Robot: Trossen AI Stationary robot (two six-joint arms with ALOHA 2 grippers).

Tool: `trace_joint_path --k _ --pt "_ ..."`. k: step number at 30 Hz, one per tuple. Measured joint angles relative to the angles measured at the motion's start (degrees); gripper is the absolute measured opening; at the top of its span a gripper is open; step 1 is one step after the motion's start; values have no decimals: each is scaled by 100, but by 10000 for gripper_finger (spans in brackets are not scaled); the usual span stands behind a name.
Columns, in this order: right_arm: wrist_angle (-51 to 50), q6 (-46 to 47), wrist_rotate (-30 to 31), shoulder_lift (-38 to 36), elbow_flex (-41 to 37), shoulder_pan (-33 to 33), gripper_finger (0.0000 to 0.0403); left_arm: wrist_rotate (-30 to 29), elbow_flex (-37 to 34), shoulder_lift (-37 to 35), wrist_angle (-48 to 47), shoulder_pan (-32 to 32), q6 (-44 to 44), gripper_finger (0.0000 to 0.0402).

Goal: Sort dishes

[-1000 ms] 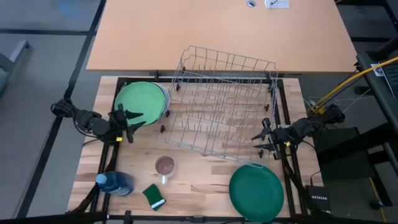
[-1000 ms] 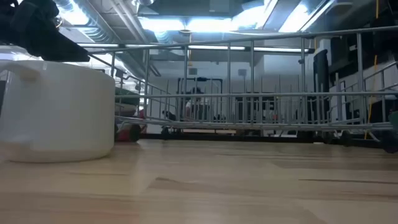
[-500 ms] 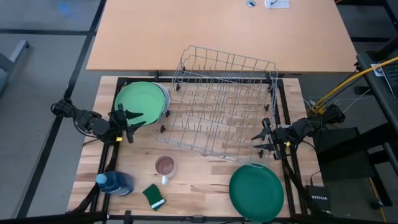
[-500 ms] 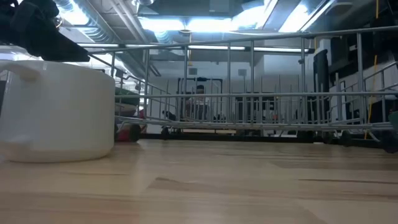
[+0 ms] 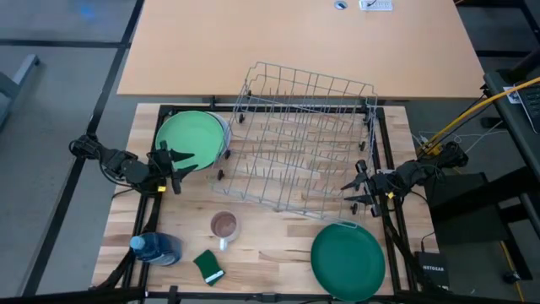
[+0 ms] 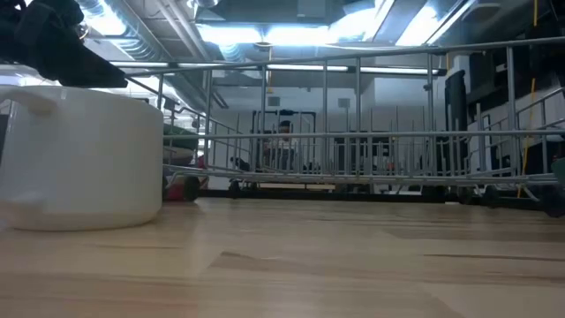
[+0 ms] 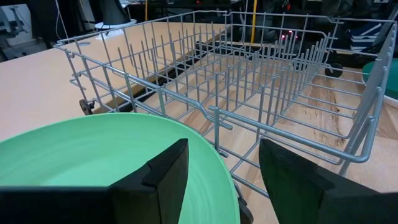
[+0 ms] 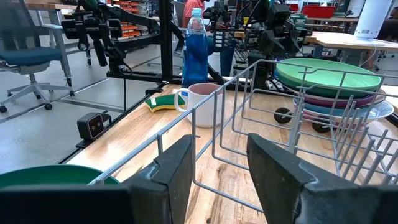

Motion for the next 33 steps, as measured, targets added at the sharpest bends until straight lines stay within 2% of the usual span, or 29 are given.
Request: trace_joint_path --k 25,30,33 --pt "216 1 7 9 -4 -1 156 -1 -1 2 1 -1 0 184" --pt "136 -139 430 9 -4 0 156 1 1 0 -1 0 0 184" --pt "27 -144 452 37 -4 -2 156 1 0 0 1 -1 0 184"
